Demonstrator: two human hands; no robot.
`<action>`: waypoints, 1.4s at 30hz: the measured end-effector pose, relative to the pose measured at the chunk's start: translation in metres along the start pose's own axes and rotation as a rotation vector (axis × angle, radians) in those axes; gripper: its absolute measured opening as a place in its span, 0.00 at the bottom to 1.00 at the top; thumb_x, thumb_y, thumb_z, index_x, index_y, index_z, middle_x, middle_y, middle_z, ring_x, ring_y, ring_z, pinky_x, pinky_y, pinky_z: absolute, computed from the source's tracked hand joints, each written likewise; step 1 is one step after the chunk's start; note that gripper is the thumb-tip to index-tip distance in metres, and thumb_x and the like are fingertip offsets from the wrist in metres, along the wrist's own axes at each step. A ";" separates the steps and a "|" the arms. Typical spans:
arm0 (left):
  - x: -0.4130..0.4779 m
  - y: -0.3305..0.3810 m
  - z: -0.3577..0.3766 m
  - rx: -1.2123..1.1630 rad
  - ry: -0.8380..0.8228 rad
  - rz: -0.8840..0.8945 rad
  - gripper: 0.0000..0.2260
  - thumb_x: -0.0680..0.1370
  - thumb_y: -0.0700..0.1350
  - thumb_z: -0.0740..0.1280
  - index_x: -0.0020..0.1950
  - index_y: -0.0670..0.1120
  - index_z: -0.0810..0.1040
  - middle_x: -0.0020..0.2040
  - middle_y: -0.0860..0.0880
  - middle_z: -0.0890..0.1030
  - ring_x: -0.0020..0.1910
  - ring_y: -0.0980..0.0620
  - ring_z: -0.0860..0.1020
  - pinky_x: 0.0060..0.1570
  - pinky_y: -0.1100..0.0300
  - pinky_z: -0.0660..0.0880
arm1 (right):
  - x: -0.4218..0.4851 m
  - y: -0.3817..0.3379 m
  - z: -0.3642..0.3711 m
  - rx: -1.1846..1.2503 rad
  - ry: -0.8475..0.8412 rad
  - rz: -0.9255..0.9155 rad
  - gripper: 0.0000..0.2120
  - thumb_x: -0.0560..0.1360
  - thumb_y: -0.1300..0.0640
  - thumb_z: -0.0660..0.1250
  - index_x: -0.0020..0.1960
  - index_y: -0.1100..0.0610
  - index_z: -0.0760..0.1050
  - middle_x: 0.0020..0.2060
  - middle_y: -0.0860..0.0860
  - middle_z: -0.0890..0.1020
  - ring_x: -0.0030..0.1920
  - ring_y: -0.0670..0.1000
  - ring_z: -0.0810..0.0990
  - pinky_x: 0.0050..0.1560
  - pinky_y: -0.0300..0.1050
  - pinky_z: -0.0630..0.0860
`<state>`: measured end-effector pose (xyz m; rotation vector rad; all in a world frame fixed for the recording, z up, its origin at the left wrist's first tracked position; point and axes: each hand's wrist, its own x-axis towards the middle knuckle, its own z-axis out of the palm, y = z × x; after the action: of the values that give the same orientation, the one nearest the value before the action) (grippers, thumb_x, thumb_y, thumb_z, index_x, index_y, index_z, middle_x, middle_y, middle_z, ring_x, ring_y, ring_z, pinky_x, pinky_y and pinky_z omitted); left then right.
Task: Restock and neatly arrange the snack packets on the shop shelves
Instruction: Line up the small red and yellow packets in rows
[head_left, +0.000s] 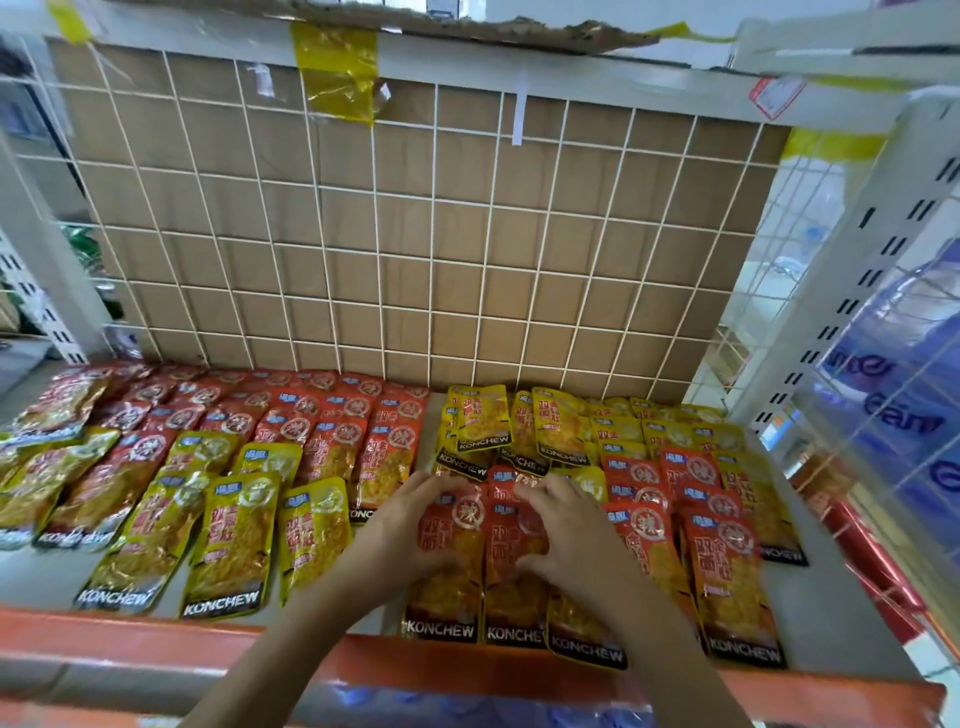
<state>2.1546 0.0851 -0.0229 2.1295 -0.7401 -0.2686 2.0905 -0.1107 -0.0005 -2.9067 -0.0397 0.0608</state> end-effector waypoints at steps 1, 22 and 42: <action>0.000 -0.001 0.000 -0.072 -0.001 -0.027 0.31 0.66 0.41 0.77 0.64 0.57 0.69 0.59 0.57 0.70 0.57 0.57 0.73 0.53 0.68 0.75 | 0.002 -0.001 -0.001 -0.025 -0.007 -0.004 0.35 0.70 0.41 0.68 0.72 0.51 0.61 0.61 0.47 0.65 0.65 0.48 0.62 0.67 0.42 0.58; -0.028 0.009 -0.032 -0.687 0.237 -0.099 0.08 0.73 0.31 0.65 0.51 0.38 0.76 0.36 0.49 0.83 0.35 0.56 0.80 0.34 0.65 0.75 | -0.005 0.000 -0.029 0.959 0.281 0.172 0.12 0.64 0.58 0.75 0.45 0.50 0.76 0.37 0.48 0.83 0.35 0.41 0.82 0.34 0.31 0.76; -0.115 -0.146 -0.212 -0.402 0.662 -0.342 0.09 0.74 0.34 0.67 0.48 0.47 0.76 0.32 0.54 0.83 0.32 0.55 0.78 0.31 0.64 0.76 | 0.089 -0.193 0.022 0.995 0.303 -0.005 0.12 0.70 0.60 0.72 0.44 0.46 0.74 0.40 0.44 0.81 0.39 0.36 0.79 0.40 0.30 0.72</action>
<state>2.2138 0.3604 -0.0134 1.7799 0.0638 0.1092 2.1744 0.0849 0.0201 -1.8952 0.0295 -0.2801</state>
